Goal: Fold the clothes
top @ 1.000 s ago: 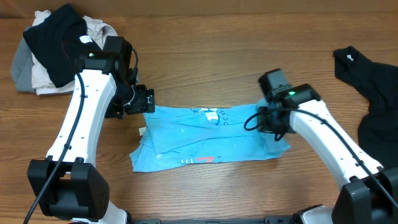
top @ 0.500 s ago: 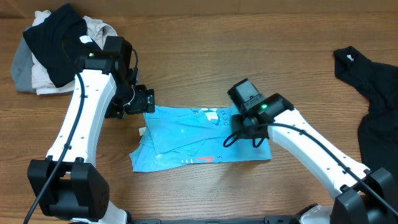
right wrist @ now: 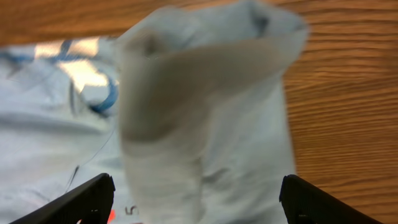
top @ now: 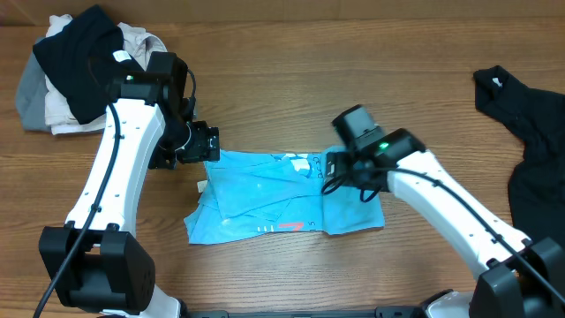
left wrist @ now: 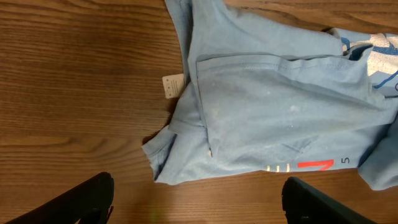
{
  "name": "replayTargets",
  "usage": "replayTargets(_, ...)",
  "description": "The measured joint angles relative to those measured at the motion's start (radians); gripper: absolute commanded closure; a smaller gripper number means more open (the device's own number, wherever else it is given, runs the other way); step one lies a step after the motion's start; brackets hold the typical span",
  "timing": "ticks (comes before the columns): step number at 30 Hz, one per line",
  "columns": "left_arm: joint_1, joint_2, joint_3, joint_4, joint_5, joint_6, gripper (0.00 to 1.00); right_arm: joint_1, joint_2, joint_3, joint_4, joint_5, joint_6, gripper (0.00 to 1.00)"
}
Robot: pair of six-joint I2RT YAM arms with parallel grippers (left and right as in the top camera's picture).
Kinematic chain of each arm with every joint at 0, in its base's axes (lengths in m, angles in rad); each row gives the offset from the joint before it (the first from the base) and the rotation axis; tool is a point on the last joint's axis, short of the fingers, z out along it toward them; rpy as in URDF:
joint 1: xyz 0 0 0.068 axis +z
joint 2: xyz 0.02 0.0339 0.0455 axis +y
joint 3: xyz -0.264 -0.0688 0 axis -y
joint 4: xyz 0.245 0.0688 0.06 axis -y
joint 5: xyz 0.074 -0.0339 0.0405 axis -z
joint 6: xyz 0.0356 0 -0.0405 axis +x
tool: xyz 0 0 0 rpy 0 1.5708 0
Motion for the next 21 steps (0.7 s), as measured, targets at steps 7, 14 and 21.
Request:
replayTargets(7,0.000,0.000,0.000,-0.002,0.000,0.000,0.11,-0.055,0.000,0.003,0.050,-0.070,0.013,0.82)
replayTargets(14,0.000,0.000,0.000,-0.016,0.000,0.000,0.10,-0.055,0.000,0.003,0.090,-0.084,0.061,0.74)
replayTargets(21,0.000,0.000,0.000,-0.007,0.000,0.000,0.10,-0.055,0.000,-0.058,0.186,-0.117,0.062,0.80)
